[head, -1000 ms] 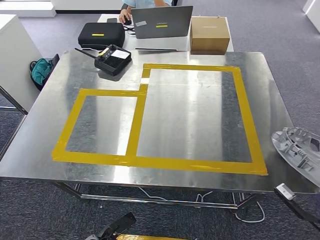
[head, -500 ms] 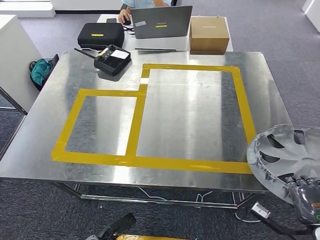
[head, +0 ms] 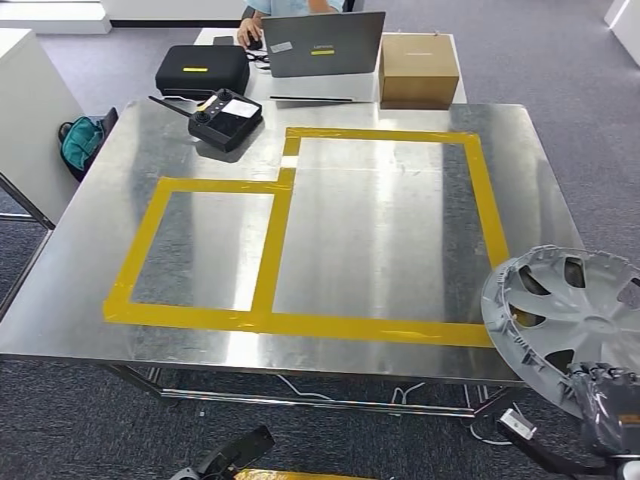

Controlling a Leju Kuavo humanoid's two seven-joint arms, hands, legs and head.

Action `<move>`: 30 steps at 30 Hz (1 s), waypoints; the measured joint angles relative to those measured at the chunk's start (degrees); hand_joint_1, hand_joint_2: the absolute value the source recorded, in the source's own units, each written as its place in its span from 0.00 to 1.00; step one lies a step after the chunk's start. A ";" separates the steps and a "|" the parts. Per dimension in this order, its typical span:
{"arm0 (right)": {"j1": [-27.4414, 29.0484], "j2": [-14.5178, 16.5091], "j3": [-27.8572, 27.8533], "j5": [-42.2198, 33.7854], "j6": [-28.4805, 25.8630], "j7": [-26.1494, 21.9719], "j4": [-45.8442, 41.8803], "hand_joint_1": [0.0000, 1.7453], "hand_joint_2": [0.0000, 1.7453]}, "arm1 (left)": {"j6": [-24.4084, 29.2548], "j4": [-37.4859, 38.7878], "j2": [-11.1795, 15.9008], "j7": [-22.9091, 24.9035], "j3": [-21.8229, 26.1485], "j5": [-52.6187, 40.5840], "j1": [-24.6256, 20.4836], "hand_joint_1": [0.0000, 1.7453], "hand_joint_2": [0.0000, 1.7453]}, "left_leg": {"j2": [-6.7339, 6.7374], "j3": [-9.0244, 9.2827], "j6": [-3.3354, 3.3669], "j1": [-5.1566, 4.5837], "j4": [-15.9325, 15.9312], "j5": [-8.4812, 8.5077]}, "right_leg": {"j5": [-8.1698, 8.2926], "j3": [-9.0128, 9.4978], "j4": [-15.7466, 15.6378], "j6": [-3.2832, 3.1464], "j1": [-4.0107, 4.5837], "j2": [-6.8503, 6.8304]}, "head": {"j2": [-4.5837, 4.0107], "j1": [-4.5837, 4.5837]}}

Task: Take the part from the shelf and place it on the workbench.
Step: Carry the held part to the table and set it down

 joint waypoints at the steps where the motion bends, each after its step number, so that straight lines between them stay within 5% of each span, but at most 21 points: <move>1: -0.37 0.09 0.53 0.01 -0.16 -0.02 0.45 1.00 1.00 | -0.01 0.00 -0.02 0.13 -0.17 -0.16 -0.08 0.00 1.00 | 0.01 0.00 0.00 0.00 0.00 0.00 | 0.00 0.00 0.00 0.00 0.00 0.01 | 0.00 0.00; 30: -5.22 -0.77 14.67 -3.50 -3.33 0.15 4.92 1.00 1.00 | -0.14 -0.01 -0.13 1.07 -2.80 -1.35 -1.19 0.00 1.00 | 0.13 0.04 -0.01 0.01 0.00 0.01 | 0.09 0.01 0.00 0.02 0.01 0.16 | 0.00 0.00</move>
